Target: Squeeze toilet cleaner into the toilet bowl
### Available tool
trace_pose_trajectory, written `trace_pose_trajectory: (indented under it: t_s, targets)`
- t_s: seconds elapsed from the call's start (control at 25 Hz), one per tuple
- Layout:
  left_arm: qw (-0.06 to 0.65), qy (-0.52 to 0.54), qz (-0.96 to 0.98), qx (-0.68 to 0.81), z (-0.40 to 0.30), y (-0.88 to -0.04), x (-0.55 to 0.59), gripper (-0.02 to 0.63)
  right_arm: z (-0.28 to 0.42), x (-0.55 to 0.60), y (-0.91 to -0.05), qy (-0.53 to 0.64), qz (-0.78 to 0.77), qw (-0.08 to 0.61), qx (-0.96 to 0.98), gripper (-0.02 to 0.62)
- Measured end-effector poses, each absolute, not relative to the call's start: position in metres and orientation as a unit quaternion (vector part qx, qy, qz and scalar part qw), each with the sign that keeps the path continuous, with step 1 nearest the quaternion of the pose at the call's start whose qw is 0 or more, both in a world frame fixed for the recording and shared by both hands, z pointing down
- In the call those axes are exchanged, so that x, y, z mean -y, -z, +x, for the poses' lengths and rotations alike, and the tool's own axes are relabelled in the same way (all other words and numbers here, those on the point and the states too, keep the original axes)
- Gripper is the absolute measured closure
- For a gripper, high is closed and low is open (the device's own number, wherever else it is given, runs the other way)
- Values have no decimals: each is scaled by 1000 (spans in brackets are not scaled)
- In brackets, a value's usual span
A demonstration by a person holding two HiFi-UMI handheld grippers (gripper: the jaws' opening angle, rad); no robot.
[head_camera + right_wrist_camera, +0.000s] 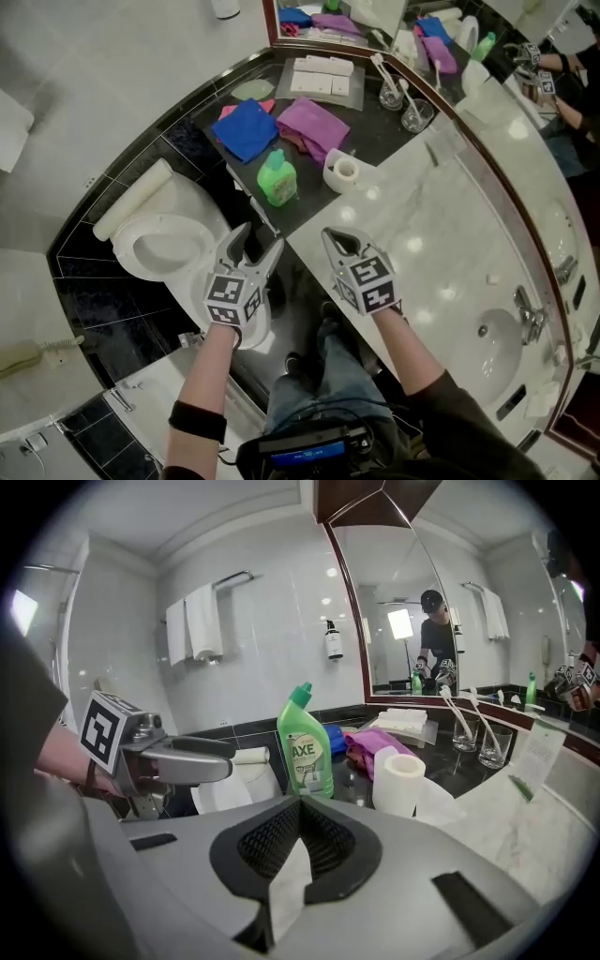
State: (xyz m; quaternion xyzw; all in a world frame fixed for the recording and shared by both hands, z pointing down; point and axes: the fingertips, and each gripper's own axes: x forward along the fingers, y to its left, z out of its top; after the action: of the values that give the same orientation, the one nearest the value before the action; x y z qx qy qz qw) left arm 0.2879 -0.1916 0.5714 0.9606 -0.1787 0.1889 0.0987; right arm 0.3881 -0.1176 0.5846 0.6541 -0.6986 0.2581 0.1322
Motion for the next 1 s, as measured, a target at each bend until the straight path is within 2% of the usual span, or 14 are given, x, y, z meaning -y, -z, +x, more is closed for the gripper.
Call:
trace_pose_trajectory:
  t_s: [0.16,0.56,1.0]
  targets:
    - [59,-195,965,163,309,-591,222,295,400,140,-595,-251,653,133,702,586]
    - [48,-173,975,132,364,-620,270,267,428,179,-616,-243,658,133,700,586]
    - [35,-161,983,77,414,-631,278,264,449,187,-634,-255,656,122,700,586]
